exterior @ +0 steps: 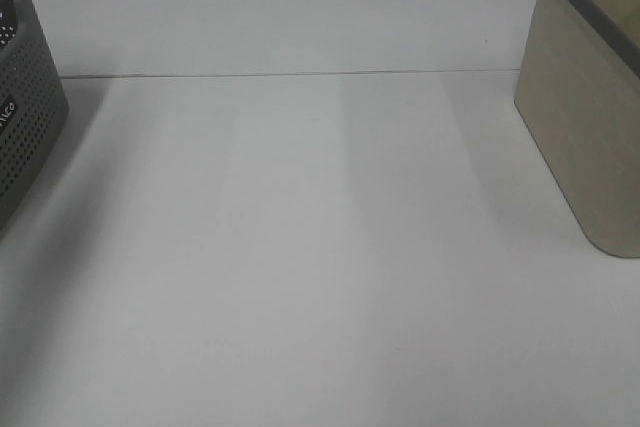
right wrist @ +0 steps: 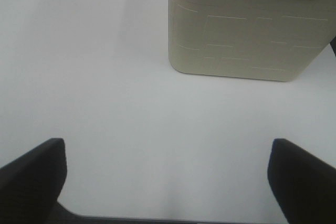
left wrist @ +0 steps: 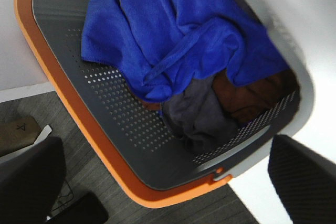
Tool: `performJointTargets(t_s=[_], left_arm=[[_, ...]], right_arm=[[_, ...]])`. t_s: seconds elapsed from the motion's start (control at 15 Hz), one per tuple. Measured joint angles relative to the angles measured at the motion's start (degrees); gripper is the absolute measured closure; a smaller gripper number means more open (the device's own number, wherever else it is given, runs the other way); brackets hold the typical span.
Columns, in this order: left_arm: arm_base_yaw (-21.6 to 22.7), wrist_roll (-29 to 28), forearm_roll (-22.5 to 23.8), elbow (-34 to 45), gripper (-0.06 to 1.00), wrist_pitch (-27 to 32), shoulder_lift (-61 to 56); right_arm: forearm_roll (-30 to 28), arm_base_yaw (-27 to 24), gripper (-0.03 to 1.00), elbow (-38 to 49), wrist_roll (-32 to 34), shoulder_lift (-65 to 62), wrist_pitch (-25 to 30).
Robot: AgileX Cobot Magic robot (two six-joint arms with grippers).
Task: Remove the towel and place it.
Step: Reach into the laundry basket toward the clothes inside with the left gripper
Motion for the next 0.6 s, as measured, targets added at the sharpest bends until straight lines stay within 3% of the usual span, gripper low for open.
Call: performJointTargets(t_s=[0.13,0.27,0.6], left_arm=[[4.2,6.1,0.4,-1.4,-0.04,-2.8,5.2],[8.7,10.8,0.6,-1.5,-0.04,-10.0,13.9],[9.9,14.4,5.7,-1.5,-0.04,-23.0,27.4]], right_arm=[[0.0,0.0,-0.01,0.0,0.0,0.0,0.0],[0.0,0.0,-0.01,0.0,0.0,0.0,0.0],[0.0,0.0,-0.01,0.0,0.0,0.0,0.0]])
